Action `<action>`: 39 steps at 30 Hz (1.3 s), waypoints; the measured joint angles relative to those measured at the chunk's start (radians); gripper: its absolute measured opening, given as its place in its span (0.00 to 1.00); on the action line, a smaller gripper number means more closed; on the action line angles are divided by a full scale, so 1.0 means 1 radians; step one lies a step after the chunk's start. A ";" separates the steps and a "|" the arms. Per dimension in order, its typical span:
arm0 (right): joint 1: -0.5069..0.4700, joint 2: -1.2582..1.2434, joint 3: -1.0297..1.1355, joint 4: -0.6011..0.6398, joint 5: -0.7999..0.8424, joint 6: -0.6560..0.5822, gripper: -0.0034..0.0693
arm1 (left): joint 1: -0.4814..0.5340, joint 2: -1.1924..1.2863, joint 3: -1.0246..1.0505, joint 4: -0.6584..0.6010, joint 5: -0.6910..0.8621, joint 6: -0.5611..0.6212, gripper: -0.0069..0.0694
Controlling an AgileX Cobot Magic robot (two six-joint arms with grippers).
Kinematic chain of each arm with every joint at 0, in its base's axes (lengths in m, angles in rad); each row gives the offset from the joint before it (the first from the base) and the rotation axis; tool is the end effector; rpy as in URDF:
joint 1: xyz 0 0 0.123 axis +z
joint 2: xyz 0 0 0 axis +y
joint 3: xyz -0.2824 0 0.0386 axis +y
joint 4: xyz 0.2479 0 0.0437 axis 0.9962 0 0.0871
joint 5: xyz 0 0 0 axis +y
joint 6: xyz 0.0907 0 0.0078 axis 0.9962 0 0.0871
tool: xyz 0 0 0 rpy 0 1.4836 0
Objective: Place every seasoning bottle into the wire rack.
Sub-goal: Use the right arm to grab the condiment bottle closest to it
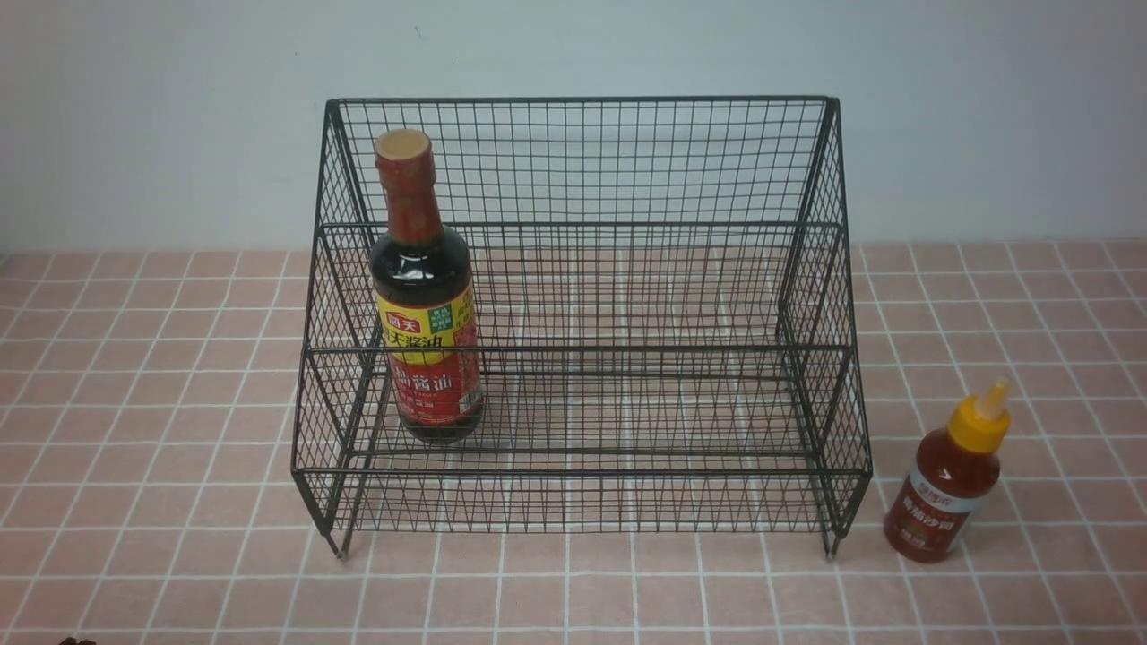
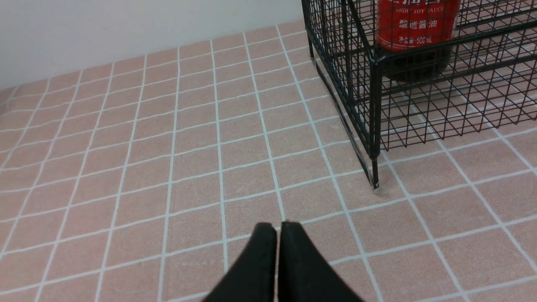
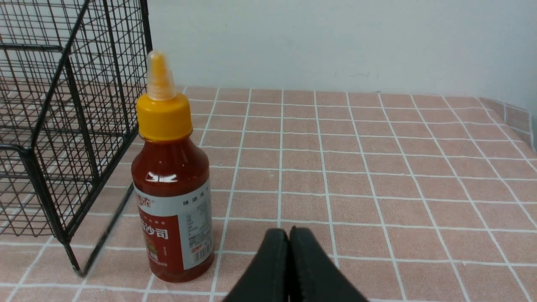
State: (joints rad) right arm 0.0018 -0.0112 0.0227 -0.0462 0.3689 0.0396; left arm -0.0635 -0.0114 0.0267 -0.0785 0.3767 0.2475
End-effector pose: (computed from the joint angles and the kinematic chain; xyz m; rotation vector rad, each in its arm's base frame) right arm 0.0527 -0.0014 0.1729 0.0066 1.8636 -0.0167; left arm 0.0522 -0.0060 0.1709 0.2423 1.8590 0.0494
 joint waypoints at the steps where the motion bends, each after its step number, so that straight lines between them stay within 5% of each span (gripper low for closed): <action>1: 0.000 0.000 0.000 -0.003 0.000 0.000 0.03 | 0.000 0.000 0.000 0.000 0.000 0.000 0.08; 8: 0.000 0.000 0.000 -0.084 -0.012 -0.008 0.03 | 0.000 0.000 0.000 0.000 0.000 0.000 0.08; 20: 0.000 -0.001 0.006 0.052 -0.594 0.241 0.03 | 0.000 0.000 0.000 -0.001 0.000 0.000 0.08; 30: 0.000 0.041 -0.006 0.054 -0.642 0.263 0.03 | 0.000 0.000 0.000 -0.001 0.000 0.000 0.08; 39: 0.010 0.432 -0.276 -0.066 -0.671 0.311 0.03 | 0.000 0.000 0.000 -0.001 0.000 0.000 0.08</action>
State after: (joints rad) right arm 0.0122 0.4208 -0.2530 -0.1119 -0.3024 0.3504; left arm -0.0635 -0.0114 0.0267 -0.0796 0.3767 0.2475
